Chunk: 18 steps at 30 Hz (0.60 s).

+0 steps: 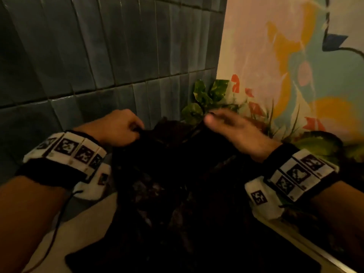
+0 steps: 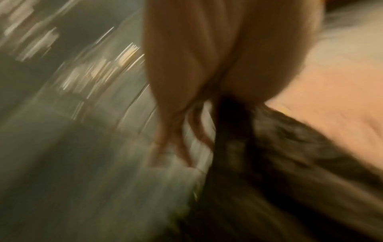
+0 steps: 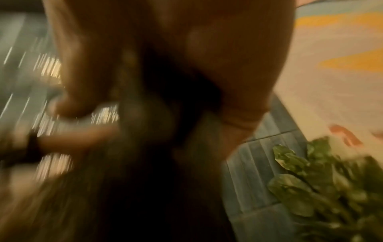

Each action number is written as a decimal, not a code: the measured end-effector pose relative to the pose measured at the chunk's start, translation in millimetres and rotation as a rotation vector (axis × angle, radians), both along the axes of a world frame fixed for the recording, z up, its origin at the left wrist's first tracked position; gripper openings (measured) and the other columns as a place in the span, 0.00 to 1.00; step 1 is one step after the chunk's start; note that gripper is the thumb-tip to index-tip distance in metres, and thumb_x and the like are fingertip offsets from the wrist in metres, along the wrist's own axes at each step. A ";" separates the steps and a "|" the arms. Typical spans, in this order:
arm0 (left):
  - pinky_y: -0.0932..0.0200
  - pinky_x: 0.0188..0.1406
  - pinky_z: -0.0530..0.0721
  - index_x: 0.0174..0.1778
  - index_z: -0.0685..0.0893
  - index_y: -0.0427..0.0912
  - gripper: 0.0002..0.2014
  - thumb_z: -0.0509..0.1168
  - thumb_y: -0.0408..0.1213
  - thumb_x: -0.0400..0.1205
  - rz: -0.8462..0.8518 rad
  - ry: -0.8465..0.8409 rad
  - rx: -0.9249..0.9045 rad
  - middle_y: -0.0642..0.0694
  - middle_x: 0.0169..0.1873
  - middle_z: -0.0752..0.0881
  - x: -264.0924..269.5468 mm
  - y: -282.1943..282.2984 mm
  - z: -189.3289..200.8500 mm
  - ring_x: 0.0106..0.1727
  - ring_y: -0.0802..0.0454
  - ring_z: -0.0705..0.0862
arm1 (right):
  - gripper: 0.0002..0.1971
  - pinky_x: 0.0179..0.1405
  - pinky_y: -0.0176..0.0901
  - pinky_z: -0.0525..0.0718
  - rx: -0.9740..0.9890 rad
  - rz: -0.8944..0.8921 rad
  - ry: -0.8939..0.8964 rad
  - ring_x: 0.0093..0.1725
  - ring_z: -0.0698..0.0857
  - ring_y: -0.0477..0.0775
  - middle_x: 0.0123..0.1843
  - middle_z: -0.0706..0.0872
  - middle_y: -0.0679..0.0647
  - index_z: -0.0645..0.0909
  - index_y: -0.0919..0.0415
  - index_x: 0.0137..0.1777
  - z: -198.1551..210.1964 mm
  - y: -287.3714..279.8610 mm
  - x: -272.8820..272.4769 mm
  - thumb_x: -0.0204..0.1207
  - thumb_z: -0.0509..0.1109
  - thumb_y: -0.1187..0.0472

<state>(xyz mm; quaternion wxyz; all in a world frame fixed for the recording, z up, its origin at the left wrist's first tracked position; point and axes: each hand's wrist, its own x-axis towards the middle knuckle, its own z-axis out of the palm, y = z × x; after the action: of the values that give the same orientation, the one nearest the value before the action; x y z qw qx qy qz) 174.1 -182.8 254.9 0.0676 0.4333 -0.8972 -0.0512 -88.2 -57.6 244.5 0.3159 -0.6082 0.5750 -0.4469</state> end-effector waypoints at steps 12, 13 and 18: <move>0.64 0.66 0.79 0.65 0.79 0.59 0.30 0.75 0.59 0.66 0.163 0.494 0.799 0.64 0.55 0.86 34.8 34.8 86.1 0.58 0.67 0.82 | 0.08 0.34 0.44 0.79 0.409 -0.290 -0.374 0.40 0.80 0.57 0.45 0.80 0.60 0.75 0.65 0.54 47.6 -38.0 7.2 0.82 0.56 0.73; 0.66 0.64 0.79 0.63 0.78 0.66 0.35 0.75 0.67 0.59 0.128 0.242 0.811 0.69 0.55 0.84 46.4 34.3 90.0 0.57 0.71 0.81 | 0.10 0.32 0.43 0.78 0.402 -0.341 -0.413 0.38 0.79 0.56 0.44 0.79 0.60 0.74 0.64 0.53 65.5 -37.6 7.6 0.81 0.55 0.76; 0.55 0.38 0.79 0.28 0.81 0.47 0.10 0.70 0.49 0.68 0.486 -0.003 0.462 0.44 0.31 0.85 75.0 9.4 111.9 0.43 0.39 0.88 | 0.11 0.40 0.36 0.85 0.486 -0.176 -0.638 0.37 0.89 0.45 0.34 0.91 0.45 0.88 0.47 0.40 144.5 -45.2 23.4 0.60 0.82 0.62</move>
<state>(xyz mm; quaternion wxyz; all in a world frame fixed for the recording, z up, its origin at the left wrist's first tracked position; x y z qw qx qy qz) 249.0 -173.4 366.8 -0.0234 0.6384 -0.7325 -0.2353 -64.8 -102.8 389.0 0.5732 -0.2953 0.5869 -0.4896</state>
